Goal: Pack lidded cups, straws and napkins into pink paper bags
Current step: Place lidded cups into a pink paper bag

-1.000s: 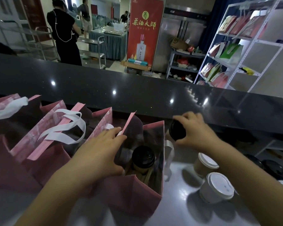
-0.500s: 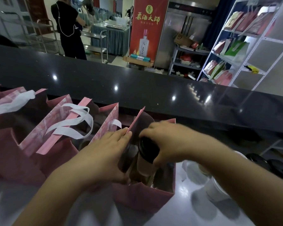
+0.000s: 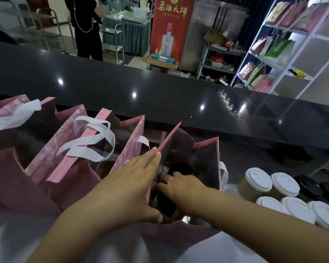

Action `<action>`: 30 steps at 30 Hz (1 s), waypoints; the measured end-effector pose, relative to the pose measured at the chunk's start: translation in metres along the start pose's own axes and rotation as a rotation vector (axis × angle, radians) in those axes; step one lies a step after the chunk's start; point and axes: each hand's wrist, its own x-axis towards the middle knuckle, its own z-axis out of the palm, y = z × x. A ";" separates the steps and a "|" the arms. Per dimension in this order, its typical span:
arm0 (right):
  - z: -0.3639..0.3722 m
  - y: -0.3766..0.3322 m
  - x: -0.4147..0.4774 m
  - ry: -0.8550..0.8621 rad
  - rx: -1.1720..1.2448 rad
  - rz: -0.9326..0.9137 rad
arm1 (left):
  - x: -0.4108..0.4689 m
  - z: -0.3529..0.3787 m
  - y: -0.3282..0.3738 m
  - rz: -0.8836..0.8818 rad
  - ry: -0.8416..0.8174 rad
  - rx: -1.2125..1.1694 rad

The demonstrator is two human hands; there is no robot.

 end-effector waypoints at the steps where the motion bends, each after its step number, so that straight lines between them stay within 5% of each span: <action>1: 0.003 0.000 0.001 0.027 -0.037 -0.026 | 0.000 0.000 0.000 0.000 0.005 0.006; 10: 0.019 0.013 0.009 0.080 -0.187 -0.165 | 0.011 0.000 0.006 -0.035 0.078 0.040; 16: 0.001 0.042 -0.006 0.021 0.223 -0.087 | 0.021 -0.005 0.015 0.032 0.062 0.074; 25: -0.004 0.126 -0.107 0.627 0.463 0.152 | 0.078 0.004 0.121 0.198 0.276 -0.026; 30: 0.075 0.195 -0.188 0.651 0.503 0.315 | 0.140 0.049 0.212 0.200 0.304 -0.031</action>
